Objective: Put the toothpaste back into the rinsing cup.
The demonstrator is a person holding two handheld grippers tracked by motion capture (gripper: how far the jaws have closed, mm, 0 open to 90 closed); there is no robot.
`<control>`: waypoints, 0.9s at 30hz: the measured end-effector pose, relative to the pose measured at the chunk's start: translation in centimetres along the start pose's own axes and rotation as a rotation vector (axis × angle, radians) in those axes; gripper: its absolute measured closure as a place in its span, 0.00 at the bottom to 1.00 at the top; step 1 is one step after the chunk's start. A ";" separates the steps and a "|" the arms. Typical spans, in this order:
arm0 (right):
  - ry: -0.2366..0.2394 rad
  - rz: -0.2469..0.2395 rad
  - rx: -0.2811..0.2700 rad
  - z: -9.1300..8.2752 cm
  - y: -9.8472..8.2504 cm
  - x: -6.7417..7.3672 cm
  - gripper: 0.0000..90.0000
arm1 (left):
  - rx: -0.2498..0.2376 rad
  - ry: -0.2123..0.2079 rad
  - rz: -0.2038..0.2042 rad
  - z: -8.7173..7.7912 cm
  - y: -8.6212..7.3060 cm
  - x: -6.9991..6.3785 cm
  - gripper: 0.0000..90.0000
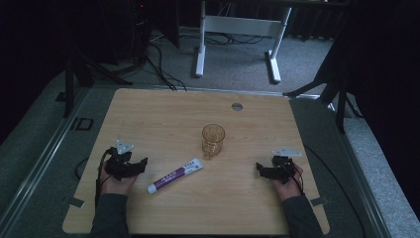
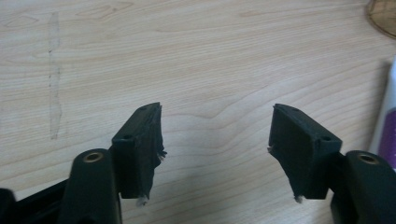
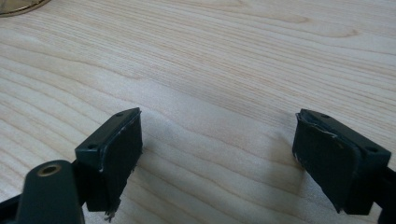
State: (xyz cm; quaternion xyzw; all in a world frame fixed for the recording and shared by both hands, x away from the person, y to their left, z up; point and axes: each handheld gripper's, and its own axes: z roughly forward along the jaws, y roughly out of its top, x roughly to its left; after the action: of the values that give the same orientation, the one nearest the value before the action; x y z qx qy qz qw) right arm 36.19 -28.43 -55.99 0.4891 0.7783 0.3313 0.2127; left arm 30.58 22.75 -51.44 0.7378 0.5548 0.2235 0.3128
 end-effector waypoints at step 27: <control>0.000 0.001 0.000 0.0 0.0 0.0 0.17 | 0.002 -0.045 0.053 -1.9 1.2 -0.3 0.41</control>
State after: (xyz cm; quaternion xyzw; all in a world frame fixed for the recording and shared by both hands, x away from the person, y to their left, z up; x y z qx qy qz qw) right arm 36.19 -28.43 -56.00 0.4894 0.7781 0.3315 0.2127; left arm 30.05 22.65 -49.23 0.7575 0.5281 0.2144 0.3183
